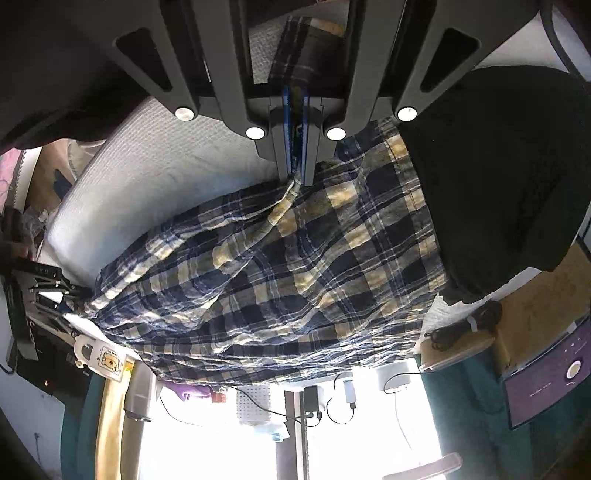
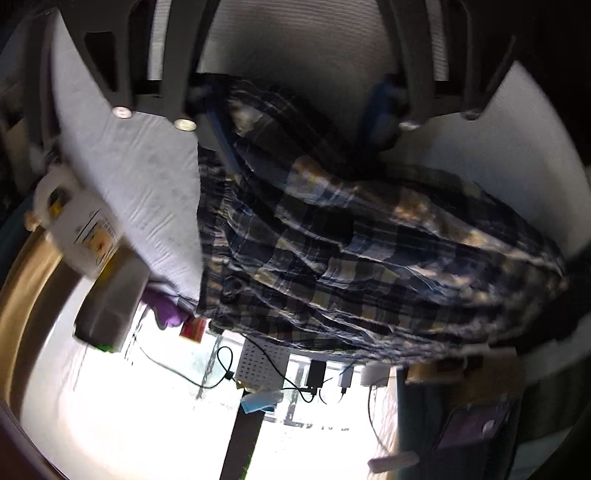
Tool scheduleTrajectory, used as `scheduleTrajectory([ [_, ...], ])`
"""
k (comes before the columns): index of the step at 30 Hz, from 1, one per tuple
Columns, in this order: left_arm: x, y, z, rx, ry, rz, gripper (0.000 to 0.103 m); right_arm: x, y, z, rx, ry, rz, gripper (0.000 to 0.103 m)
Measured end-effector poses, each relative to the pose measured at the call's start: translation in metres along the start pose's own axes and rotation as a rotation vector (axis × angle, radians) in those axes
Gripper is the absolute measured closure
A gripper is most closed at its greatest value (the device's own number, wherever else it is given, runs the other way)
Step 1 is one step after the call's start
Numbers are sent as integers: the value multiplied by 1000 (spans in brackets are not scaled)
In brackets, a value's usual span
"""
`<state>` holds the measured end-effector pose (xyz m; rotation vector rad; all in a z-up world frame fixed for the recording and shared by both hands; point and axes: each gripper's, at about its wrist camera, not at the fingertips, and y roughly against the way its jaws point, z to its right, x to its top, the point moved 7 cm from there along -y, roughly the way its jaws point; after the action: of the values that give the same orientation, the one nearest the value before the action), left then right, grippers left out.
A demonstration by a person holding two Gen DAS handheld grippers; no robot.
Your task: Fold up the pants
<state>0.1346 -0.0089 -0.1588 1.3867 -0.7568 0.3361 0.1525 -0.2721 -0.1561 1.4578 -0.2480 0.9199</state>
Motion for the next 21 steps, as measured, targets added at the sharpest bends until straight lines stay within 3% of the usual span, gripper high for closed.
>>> scheduleTrajectory([
  [2, 2, 3, -2, -45, 51, 6, 99, 0, 1, -7, 9, 4, 2, 65],
  [7, 15, 17, -5, -53, 102, 60, 99, 8, 1, -12, 61, -98, 3, 93],
  [10, 25, 28, -6, -49, 109, 99, 99, 23, 9, -7, 105, -187, 47, 94],
  [21, 61, 56, -19, -45, 173, 217, 99, 54, 30, -8, 114, -193, 113, 94],
])
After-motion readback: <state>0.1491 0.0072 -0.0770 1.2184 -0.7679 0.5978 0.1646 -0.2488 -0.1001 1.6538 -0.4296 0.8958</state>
